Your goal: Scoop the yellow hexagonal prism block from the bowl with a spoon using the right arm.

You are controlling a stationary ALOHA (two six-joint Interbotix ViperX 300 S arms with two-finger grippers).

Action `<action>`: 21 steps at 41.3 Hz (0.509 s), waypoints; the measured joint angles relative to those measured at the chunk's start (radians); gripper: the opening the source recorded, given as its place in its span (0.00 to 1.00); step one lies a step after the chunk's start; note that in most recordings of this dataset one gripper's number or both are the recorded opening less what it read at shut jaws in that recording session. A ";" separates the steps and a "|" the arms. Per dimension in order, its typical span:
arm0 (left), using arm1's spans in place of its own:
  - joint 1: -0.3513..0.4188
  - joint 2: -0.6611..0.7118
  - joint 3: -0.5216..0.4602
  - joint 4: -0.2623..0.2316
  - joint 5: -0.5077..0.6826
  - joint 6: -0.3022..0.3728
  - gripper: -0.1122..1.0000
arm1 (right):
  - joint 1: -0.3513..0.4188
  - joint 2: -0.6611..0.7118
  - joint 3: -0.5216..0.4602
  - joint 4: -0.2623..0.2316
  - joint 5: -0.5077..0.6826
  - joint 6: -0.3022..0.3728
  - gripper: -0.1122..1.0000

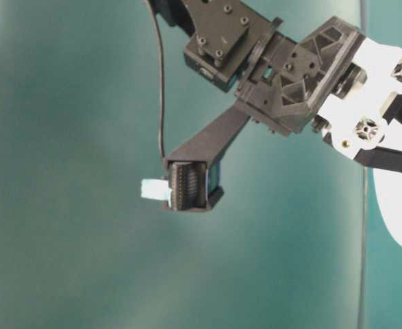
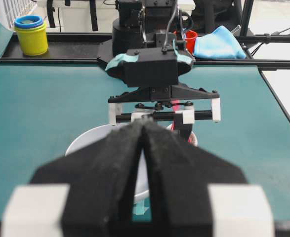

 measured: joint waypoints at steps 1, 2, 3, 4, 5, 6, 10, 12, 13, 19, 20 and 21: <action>0.000 -0.002 0.000 0.002 0.000 0.000 0.15 | 0.000 0.000 0.000 0.000 0.000 0.000 0.36; 0.000 0.000 0.000 0.000 0.000 0.000 0.15 | 0.000 0.000 0.000 0.000 0.000 0.000 0.34; 0.000 0.000 0.000 0.002 0.000 0.000 0.15 | 0.000 0.000 0.000 0.000 0.000 0.000 0.31; 0.000 0.000 0.000 0.000 0.000 0.000 0.15 | 0.000 0.000 0.000 0.000 0.000 0.000 0.29; 0.000 0.000 0.000 0.002 0.000 0.000 0.15 | 0.000 0.000 0.000 0.000 0.000 0.000 0.27; 0.000 0.000 0.000 0.002 0.000 0.000 0.15 | 0.000 0.000 0.000 0.000 0.000 0.000 0.27; 0.000 0.000 0.000 0.002 0.000 0.000 0.15 | 0.003 0.000 0.000 0.000 0.000 -0.003 0.26; 0.000 0.000 0.000 0.000 -0.002 0.000 0.15 | 0.003 0.000 0.000 -0.002 0.000 -0.006 0.26; 0.000 0.000 0.000 0.002 0.000 0.000 0.15 | 0.003 0.000 0.000 -0.002 0.000 -0.008 0.26; 0.000 0.000 0.000 0.002 0.000 0.000 0.15 | 0.005 0.000 -0.002 -0.018 0.000 -0.008 0.26; 0.000 0.000 0.000 0.000 0.000 0.000 0.15 | 0.005 0.000 -0.002 -0.023 0.000 -0.008 0.26; 0.000 0.000 0.000 0.000 0.000 0.000 0.15 | 0.005 0.000 -0.002 -0.026 0.000 -0.006 0.26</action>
